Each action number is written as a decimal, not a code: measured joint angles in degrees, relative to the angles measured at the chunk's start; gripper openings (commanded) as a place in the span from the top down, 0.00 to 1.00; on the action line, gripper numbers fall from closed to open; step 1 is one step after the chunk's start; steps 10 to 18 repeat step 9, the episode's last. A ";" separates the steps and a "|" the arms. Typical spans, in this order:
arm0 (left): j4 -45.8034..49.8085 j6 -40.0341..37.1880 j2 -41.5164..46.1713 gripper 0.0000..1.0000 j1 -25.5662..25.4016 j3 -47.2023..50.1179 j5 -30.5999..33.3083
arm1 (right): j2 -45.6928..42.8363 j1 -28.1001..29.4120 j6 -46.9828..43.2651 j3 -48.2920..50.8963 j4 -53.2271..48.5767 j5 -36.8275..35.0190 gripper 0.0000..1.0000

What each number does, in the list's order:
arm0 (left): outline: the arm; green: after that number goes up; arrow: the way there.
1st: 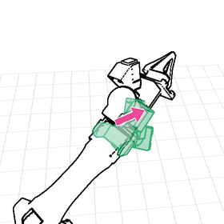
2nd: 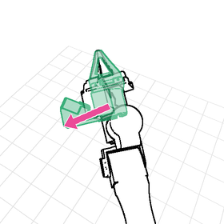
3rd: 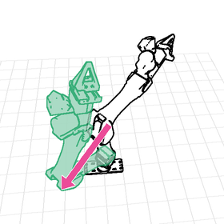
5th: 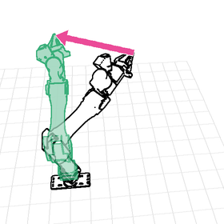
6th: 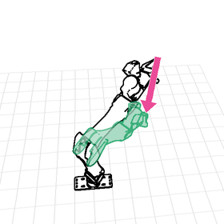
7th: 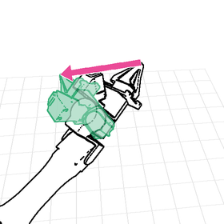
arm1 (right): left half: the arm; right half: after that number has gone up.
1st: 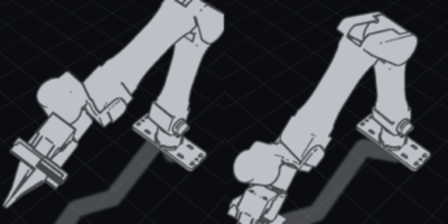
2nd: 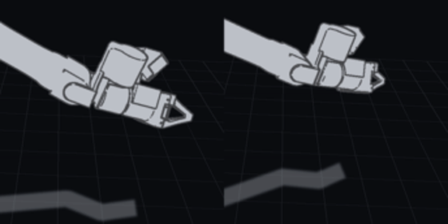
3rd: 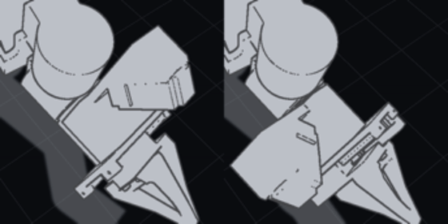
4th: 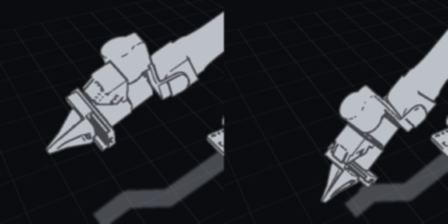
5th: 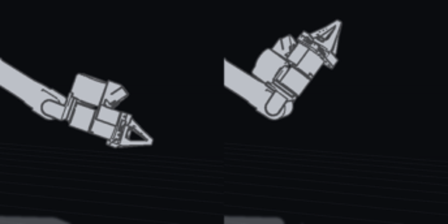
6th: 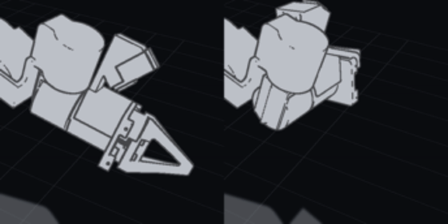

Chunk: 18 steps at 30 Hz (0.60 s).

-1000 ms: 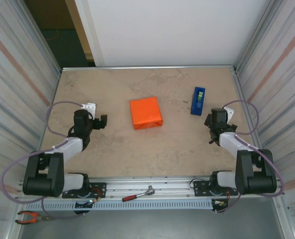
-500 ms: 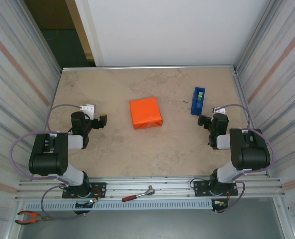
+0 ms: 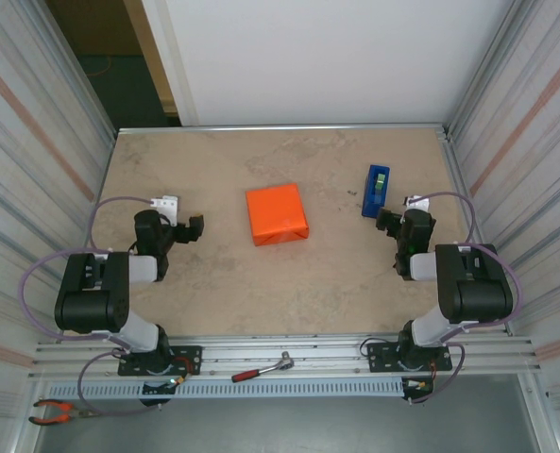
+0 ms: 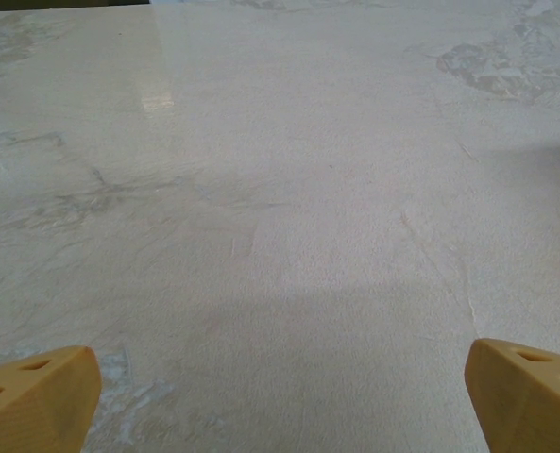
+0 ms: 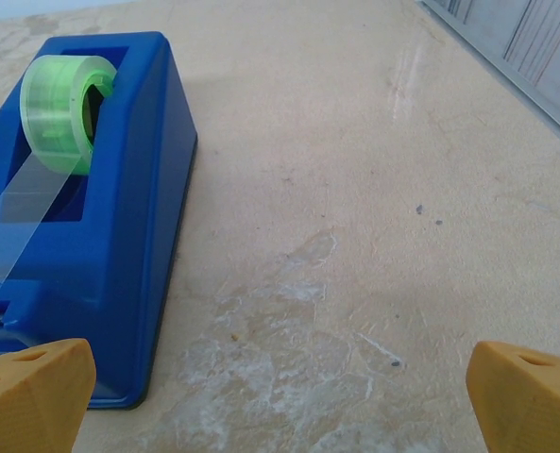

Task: Wrap the gift box in paper

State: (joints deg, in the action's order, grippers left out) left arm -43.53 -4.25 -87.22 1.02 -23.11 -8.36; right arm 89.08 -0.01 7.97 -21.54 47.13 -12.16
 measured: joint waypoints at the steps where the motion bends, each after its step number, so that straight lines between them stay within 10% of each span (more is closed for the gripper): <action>1: -0.02 0.00 0.00 0.01 0.00 0.00 0.07 | 0.00 0.00 0.00 -0.02 -0.02 0.00 0.01; 18: 0.00 0.00 0.00 0.01 -0.33 0.00 0.68 | 0.02 -0.50 -0.11 -0.98 -0.48 1.99 0.01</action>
